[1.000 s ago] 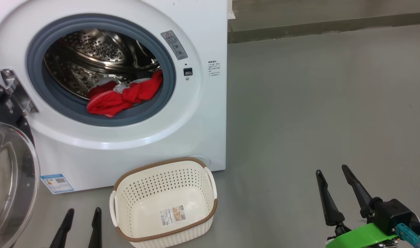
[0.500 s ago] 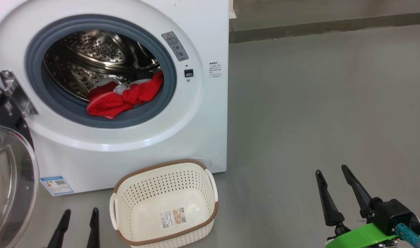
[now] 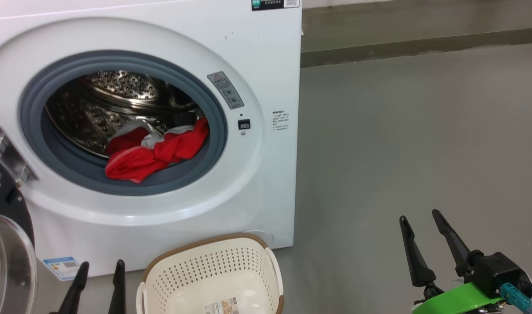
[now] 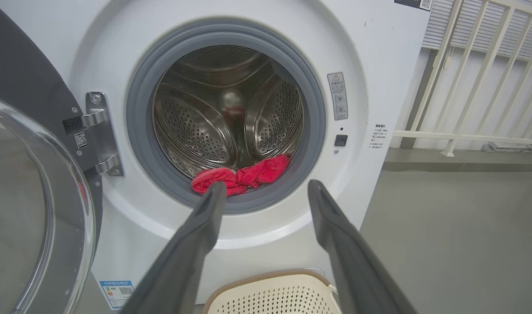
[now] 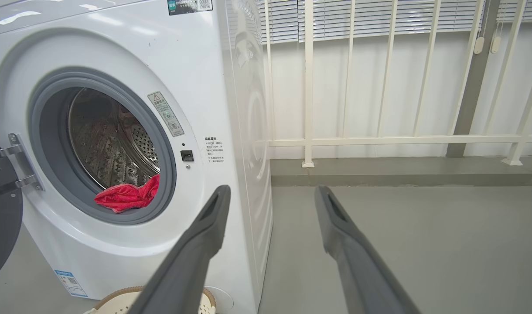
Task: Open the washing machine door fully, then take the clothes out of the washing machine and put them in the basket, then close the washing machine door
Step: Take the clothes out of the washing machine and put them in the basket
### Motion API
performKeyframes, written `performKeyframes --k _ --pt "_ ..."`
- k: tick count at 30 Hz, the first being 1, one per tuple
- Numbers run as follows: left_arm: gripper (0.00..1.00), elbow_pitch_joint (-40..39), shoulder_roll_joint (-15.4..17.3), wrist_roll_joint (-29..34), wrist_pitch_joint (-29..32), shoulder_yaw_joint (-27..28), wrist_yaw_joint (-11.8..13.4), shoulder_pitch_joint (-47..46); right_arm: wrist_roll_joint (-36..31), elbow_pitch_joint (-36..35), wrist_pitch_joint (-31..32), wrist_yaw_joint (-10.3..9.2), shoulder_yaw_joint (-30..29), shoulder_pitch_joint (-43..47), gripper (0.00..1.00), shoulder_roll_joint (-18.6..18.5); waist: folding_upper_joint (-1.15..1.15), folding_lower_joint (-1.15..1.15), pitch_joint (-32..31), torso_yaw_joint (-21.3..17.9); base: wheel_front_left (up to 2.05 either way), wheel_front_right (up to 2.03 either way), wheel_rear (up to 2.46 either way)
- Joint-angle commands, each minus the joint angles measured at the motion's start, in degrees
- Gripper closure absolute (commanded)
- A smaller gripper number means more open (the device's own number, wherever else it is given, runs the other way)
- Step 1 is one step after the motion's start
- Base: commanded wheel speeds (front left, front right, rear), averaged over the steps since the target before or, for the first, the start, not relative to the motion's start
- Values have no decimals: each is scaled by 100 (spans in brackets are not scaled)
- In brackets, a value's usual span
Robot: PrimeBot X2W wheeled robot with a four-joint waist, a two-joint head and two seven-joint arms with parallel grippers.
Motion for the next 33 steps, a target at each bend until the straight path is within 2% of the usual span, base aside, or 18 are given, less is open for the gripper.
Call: performKeyframes --k 1,8,33 --pt "0 -171 82 -46 -48 197 -19 -243 -6 -127 -37 36 121 -166 0 -25 0 0 -7 0 112 -112 0" --pt "0 -260 93 29 -65 188 -27 -240 -32 -138 -37 36 123 -151 0 -25 0 0 6 10 57 -57 0" --pt "0 -94 40 100 -79 401 -137 -425 65 -73 -37 36 161 -174 0 -25 0 0 132 49 0 0 0"
